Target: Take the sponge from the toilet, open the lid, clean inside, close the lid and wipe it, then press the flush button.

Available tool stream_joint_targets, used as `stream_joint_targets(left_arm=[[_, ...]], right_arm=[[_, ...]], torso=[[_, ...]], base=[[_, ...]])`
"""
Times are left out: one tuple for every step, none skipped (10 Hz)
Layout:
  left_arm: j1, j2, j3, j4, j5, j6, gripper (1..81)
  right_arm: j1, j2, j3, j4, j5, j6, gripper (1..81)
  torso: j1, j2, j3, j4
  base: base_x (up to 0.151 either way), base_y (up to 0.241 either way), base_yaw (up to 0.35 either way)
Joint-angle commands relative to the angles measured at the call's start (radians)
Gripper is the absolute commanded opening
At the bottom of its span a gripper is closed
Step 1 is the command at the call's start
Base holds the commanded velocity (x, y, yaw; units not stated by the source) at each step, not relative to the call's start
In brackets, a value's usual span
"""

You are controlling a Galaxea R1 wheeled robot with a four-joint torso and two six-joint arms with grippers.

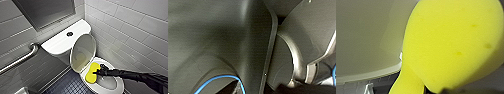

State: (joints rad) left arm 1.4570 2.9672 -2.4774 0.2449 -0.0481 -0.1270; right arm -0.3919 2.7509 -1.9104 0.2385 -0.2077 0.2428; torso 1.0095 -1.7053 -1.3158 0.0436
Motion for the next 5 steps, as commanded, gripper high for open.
stream_joint_targets(left_arm=[[0.033, 0.004, 0.015, -0.006, 0.083, 0.004, 81.1], [0.033, 0.004, 0.015, -0.006, 0.083, 0.004, 81.1], [0.033, 0.004, 0.015, -0.006, 0.083, 0.004, 81.1], [0.033, 0.004, 0.015, -0.006, 0.083, 0.004, 81.1], [0.033, 0.004, 0.015, -0.006, 0.083, 0.004, 81.1]], right_arm=[[0.155, 0.022, 0.008, 0.044, -0.05, 0.116, 1.0], [0.147, 0.009, 0.044, 0.044, -0.044, 0.122, 1.0], [0.123, -0.001, 0.089, 0.038, -0.038, 0.124, 1.0], [0.086, -0.012, 0.107, 0.035, -0.036, 0.122, 1.0], [0.049, -0.018, 0.113, 0.027, -0.036, 0.122, 1.0]], torso=[[0.0, 0.0, 0.0, 0.0], [0.0, 0.0, 0.0, 0.0], [0.0, 0.0, 0.0, 0.0], [0.0, 0.0, 0.0, 0.0], [0.0, 0.0, 0.0, 0.0]], base=[[0.0, 0.0, 0.0], [0.0, 0.0, 0.0], [0.0, 0.0, 0.0], [0.0, 0.0, 0.0], [0.0, 0.0, 0.0]])
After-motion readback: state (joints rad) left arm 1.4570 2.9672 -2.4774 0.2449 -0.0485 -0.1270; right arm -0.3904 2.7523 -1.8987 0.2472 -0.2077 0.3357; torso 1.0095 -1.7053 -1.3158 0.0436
